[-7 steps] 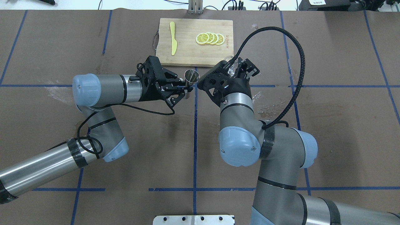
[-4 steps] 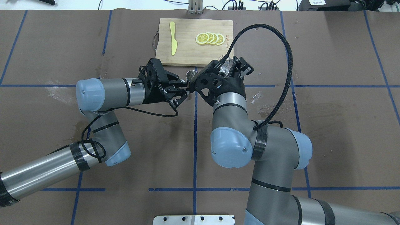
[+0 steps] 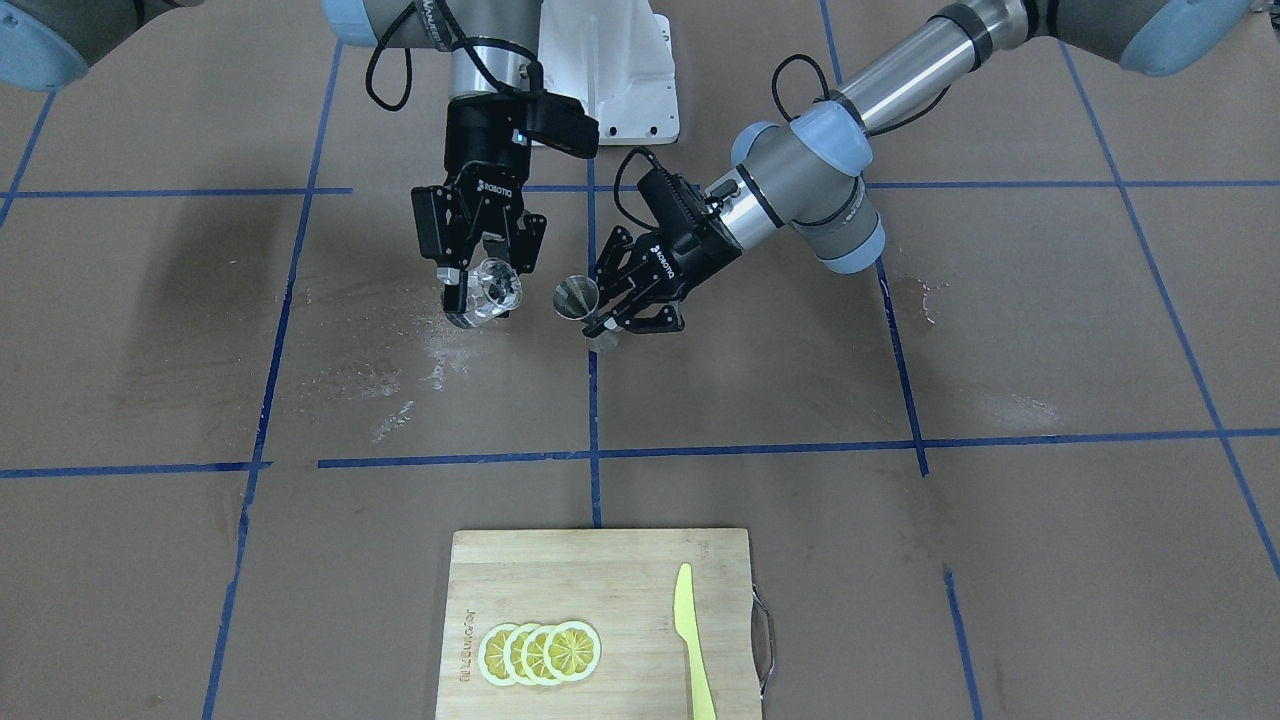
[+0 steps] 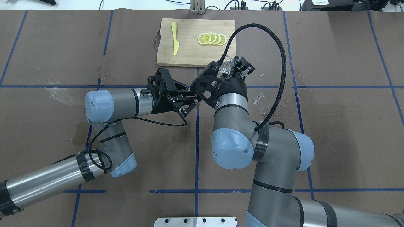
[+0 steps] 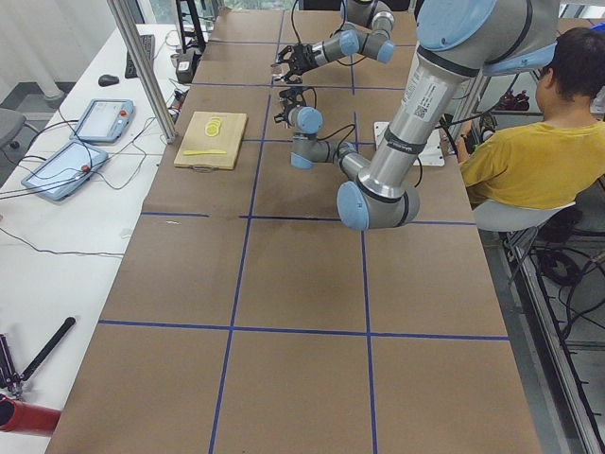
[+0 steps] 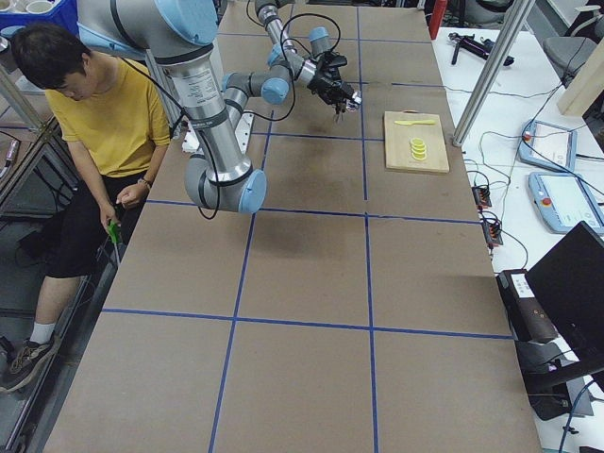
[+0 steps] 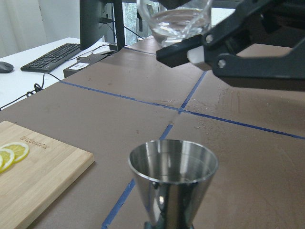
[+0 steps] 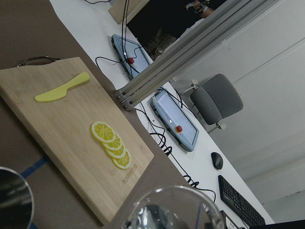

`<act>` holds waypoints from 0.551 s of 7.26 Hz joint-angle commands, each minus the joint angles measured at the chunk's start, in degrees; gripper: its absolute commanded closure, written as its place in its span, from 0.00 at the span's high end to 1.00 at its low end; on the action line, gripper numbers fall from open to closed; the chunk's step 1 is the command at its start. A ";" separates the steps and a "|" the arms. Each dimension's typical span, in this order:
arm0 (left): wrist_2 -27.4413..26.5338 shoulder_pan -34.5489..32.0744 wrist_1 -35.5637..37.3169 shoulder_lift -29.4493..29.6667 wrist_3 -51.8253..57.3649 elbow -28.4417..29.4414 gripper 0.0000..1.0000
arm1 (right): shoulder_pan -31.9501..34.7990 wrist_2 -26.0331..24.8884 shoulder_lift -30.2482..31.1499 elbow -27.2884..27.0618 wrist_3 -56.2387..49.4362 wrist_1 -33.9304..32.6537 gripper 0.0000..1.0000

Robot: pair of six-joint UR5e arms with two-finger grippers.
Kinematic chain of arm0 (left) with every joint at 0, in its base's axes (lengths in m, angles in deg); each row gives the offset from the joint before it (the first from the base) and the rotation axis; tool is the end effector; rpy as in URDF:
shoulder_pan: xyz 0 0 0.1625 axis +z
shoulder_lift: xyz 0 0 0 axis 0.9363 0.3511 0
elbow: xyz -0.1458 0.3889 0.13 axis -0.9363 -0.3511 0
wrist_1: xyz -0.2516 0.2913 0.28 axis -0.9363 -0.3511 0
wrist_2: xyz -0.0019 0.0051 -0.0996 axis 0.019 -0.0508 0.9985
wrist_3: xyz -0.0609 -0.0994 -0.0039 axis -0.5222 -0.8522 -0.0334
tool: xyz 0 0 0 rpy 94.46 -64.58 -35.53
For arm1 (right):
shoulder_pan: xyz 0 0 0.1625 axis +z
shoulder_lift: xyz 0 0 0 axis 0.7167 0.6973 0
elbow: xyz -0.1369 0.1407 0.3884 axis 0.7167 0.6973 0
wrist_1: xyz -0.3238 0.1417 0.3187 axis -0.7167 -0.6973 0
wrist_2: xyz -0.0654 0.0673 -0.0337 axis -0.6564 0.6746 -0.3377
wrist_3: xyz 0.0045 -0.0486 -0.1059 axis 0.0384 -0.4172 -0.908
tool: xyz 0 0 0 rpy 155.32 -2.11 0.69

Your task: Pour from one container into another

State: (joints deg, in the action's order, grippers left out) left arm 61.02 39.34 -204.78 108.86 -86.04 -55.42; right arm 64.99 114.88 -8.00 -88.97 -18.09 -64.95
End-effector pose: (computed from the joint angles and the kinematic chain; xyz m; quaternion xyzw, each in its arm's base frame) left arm 0.6104 -0.4868 0.2200 0.5679 0.5306 0.2763 0.5653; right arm -0.5367 -0.4224 0.1244 0.5473 -0.0310 -0.1607 0.8208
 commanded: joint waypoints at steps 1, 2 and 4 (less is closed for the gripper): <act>-0.04 0.31 0.02 0.15 -0.04 -0.01 0.00 | -0.05 -0.08 -0.16 -0.10 -2.04 0.10 0.00; -0.04 0.31 0.02 0.15 -0.04 -0.01 0.00 | -0.39 -1.21 -0.16 -0.19 -2.04 0.01 0.00; -0.04 0.31 0.02 0.24 -0.04 -0.01 0.00 | -1.54 -2.80 -0.51 -0.10 -2.13 0.01 0.00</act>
State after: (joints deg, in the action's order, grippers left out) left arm 60.98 39.64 -204.76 109.06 -86.08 -55.43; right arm 64.07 112.90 -8.39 -89.11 -20.16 -64.93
